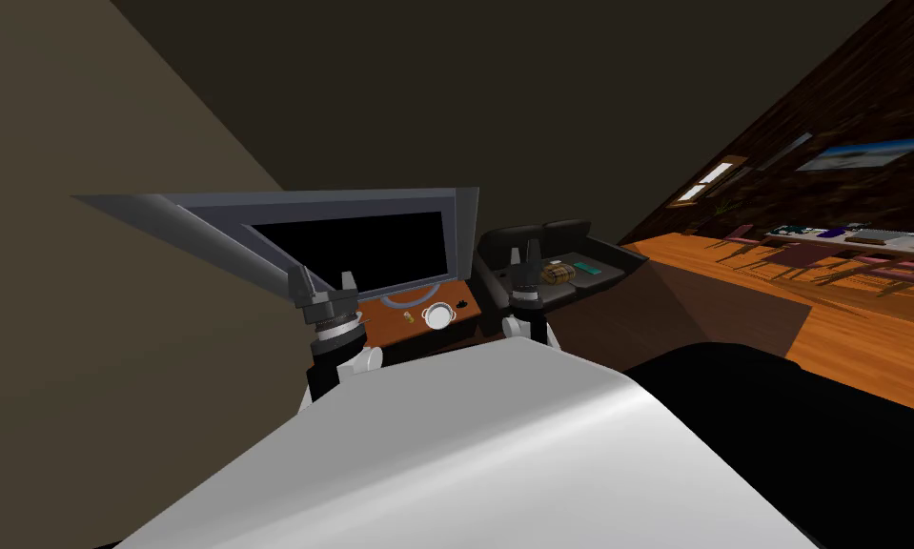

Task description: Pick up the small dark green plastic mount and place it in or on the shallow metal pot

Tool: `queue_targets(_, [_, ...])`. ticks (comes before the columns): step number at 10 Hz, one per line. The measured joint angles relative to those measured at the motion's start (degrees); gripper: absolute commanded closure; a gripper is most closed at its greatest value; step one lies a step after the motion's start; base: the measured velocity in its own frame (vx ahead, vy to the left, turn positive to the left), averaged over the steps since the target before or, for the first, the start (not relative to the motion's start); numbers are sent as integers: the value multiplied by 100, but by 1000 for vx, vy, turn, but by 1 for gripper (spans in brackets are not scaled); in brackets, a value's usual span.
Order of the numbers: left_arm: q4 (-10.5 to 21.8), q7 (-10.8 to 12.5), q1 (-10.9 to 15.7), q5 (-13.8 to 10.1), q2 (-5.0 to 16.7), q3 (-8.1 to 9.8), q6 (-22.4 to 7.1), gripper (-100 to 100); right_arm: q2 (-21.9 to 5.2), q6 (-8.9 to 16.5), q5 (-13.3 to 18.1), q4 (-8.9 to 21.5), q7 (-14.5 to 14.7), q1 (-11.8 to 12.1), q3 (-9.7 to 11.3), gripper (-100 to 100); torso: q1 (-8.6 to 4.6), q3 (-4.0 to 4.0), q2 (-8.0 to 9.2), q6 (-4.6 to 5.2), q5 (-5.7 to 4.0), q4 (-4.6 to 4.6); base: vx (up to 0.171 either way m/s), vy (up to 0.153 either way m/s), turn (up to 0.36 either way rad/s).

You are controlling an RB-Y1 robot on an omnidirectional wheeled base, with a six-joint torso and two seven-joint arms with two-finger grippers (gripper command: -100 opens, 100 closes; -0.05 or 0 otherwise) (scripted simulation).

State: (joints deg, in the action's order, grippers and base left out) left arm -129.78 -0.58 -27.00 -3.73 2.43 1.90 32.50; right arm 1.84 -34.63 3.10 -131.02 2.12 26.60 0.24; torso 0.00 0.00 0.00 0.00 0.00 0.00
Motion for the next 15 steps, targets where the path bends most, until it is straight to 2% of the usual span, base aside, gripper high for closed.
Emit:
queue_targets(1, [0,0,0,0,0,0,0,0,-147,18,18,79,13,-38,4,-100,-5,1,3,-1,-1,0,-25,-17,82])
queue_targets(2, [0,0,0,0,0,0,0,0,-317,-4,63,155,46,35,77,-100,-8,4,8,-1,-2,1,-39,-22,76])
queue_targets(4, [0,0,0,0,0,0,0,0,-601,88,138,284,112,12,155,-100,-9,7,12,0,-2,3,-32,-19,48])
queue_targets(6, [0,0,1,0,0,0,0,0,-944,111,251,448,193,137,314,-100,-11,10,18,-2,-2,4,-47,-25,100])
queue_targets(7, [0,0,0,0,0,0,0,0,-1060,160,278,529,222,108,338,-100,-11,10,16,0,-3,4,-41,-22,102])
queue_targets(9, [0,0,1,0,0,0,0,0,-1384,209,429,881,349,107,532,-100,-13,11,20,-2,-3,4,-52,-29,113])
queue_targets(10, [0,0,0,0,0,0,0,0,-1495,252,476,937,402,141,600,-100,-14,10,17,1,-3,4,-48,-25,121])
queue_targets(13, [0,0,1,0,0,0,0,0,-1919,389,626,1366,520,74,792,-100,-8,9,15,-1,-2,3,-50,-17,129])
queue_targets(14, [0,0,1,0,0,0,0,0,-2127,557,710,1455,569,70,908,-100,-13,12,21,-1,-3,5,-53,-29,108])
queue_targets(15, [0,0,0,0,0,0,0,0,-2261,590,755,1573,614,110,976,-100,-14,12,20,1,-3,5,-49,-17,169])
